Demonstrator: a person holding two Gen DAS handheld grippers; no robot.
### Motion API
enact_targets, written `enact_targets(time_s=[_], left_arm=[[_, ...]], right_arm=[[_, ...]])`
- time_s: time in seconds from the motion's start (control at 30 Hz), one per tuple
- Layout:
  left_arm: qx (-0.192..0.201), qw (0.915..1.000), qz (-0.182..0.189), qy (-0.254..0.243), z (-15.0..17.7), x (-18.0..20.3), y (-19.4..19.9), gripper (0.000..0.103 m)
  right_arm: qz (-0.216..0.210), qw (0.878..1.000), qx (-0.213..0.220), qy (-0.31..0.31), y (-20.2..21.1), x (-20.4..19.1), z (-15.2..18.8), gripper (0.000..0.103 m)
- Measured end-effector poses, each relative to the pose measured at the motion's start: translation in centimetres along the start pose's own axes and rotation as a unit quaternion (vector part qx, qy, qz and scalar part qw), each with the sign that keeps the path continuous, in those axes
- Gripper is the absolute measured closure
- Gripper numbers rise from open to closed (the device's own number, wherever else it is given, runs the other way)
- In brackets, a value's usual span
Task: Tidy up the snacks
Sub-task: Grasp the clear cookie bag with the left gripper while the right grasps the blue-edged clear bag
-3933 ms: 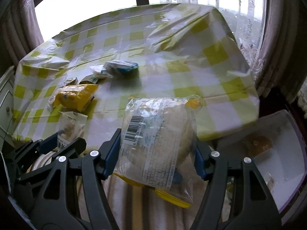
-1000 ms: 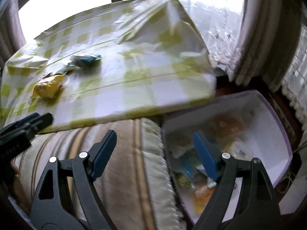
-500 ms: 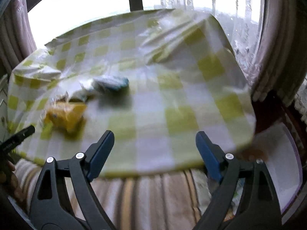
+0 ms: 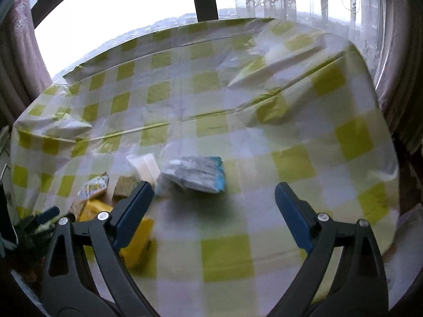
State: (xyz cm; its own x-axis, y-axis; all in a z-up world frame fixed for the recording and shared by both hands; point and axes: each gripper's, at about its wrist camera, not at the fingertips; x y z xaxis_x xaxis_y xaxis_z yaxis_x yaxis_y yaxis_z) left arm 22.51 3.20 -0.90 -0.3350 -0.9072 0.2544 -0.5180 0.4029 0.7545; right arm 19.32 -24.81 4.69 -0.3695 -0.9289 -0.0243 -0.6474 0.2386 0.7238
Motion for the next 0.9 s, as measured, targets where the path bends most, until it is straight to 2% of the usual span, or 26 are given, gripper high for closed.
enact_targets(time_s=[0.23, 0.47, 0.67, 0.8, 0.9], left_arm=[[-0.009, 0.9998, -0.003, -0.019, -0.2, 0.6, -1.4, 0.038], [-0.008, 0.9994, -0.025, -0.021, 0.1, 0.7, -1.8, 0.060], [0.004, 0.9993, -0.036, -0.002, 0.3, 0.4, -1.5, 0.064], [0.011, 0.9981, -0.058, 0.017, 0.5, 0.1, -1.2, 0.064], [0.017, 0.9964, -0.074, 0.039, 0.6, -0.6, -0.9, 0.064]], right_arm=[[0.001, 0.999, -0.034, 0.014, -4.8, -2.8, -1.0, 0.006], [0.014, 0.998, -0.055, 0.026, -8.5, -3.5, -0.9, 0.006], [0.034, 0.996, -0.064, 0.050, -10.4, -4.0, -0.1, 0.006], [0.049, 0.995, -0.053, 0.069, -10.7, -4.4, 0.3, 0.018], [0.046, 0.996, -0.047, 0.068, -10.5, -4.3, 0.3, 0.022]])
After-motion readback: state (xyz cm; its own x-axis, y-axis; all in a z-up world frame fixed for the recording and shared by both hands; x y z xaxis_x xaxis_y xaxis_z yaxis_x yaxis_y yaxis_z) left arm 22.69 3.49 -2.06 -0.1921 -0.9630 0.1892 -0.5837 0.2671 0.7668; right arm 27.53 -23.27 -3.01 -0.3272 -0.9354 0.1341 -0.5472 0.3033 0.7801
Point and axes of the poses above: each gripper's, at about its wrist camera, not at the fingertips, and y roughly against the way its jaws point, x to its right, z to its underside, and after that the axes turned 10 degrees about z, right-handed
